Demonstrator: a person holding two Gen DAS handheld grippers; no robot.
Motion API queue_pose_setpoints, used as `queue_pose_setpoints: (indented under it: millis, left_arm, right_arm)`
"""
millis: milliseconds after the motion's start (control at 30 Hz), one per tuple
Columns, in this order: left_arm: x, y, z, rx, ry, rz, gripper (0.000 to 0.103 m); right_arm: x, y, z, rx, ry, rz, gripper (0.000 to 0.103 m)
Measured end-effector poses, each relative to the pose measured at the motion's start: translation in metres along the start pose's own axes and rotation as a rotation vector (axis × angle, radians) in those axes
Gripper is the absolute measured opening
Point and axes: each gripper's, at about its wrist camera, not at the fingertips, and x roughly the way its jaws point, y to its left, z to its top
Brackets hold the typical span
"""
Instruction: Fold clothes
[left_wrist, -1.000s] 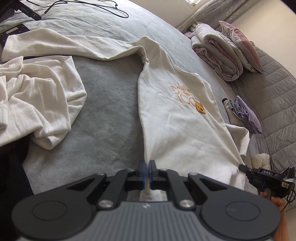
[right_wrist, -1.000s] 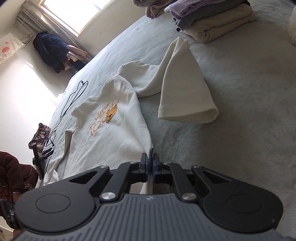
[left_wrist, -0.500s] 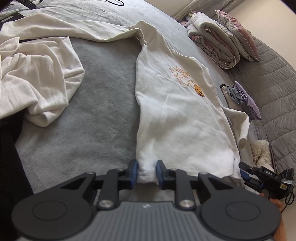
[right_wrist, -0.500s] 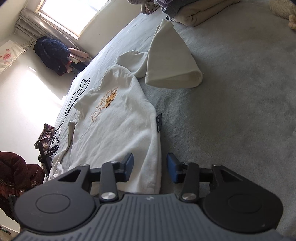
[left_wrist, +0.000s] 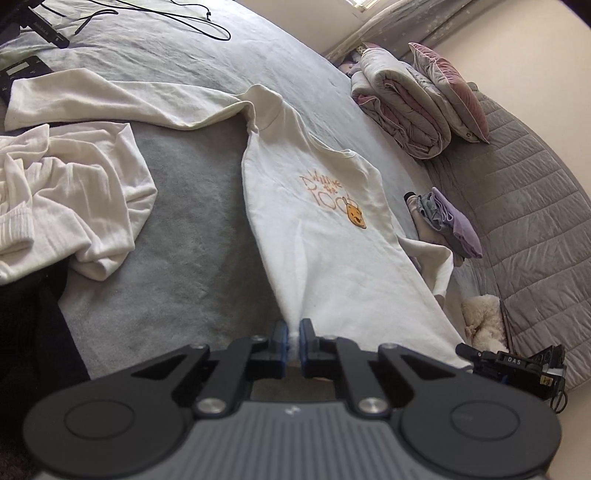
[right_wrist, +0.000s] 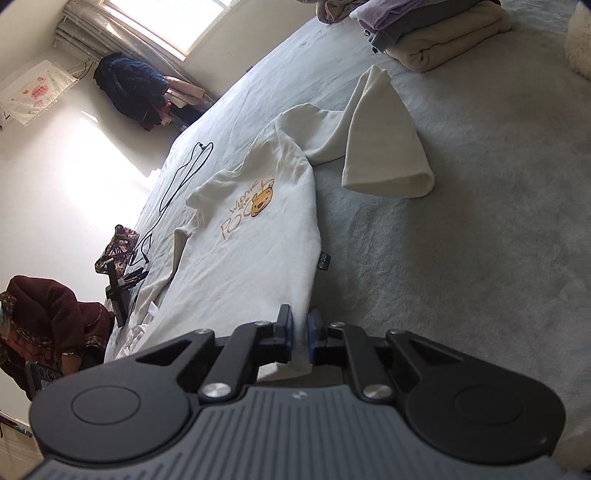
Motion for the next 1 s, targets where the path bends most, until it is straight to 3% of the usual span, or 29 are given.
queue_pose_setpoints:
  millis: [333, 1000]
  left_arm:
    - [0.033, 0.011, -0.015, 0.043, 0.069, 0.135, 0.007]
    - [0.031, -0.001, -0.023, 0.121, 0.043, 0.189, 0.007]
  right_arm:
    - [0.034, -0.015, -0.022, -0.010, 0.100, -0.124, 0.011]
    - [0.030, 0.019, -0.025, -0.173, 0.080, -0.228, 0.011]
